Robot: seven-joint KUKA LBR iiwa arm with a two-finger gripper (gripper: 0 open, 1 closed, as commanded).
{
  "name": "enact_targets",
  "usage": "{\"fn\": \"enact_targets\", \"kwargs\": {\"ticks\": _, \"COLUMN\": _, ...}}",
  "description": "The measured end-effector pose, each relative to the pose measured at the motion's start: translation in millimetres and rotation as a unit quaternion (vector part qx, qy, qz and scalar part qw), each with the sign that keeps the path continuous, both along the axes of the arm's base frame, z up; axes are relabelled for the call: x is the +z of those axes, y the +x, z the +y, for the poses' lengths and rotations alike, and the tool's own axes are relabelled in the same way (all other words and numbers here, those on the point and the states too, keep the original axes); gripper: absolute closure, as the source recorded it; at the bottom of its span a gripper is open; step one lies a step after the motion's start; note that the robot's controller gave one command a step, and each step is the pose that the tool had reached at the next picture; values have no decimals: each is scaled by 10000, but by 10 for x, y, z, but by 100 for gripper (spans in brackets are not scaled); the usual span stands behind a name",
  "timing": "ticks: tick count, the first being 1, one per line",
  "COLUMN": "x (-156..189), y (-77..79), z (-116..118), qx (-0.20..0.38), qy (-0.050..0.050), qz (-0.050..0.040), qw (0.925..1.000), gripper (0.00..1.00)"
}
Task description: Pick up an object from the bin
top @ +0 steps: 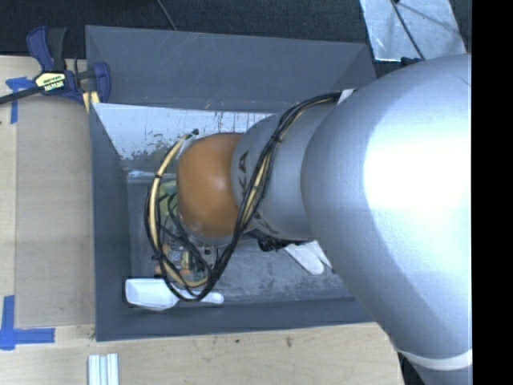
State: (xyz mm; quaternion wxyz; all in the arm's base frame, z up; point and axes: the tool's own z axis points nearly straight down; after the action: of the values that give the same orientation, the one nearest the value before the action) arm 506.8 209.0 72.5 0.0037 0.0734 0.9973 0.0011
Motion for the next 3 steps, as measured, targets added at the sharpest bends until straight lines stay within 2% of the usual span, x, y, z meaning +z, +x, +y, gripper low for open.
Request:
{"fn": "enact_targets", "kwargs": {"ticks": 1, "x": 249, "y": 15, "z": 151, "qx": -797, "qy": 4, "qz": 20, "qw": 9968, "gripper": 0}}
{"fn": "enact_targets", "kwargs": {"ticks": 2, "x": 246, "y": 13, "z": 149, "qx": -798, "qy": 2, "qz": 23, "qw": 9968, "gripper": 0}}
{"fn": "enact_targets", "kwargs": {"ticks": 3, "x": 90, "y": 151, "z": 245, "qx": -627, "qy": 0, "qz": 18, "qw": 9980, "gripper": 0}}
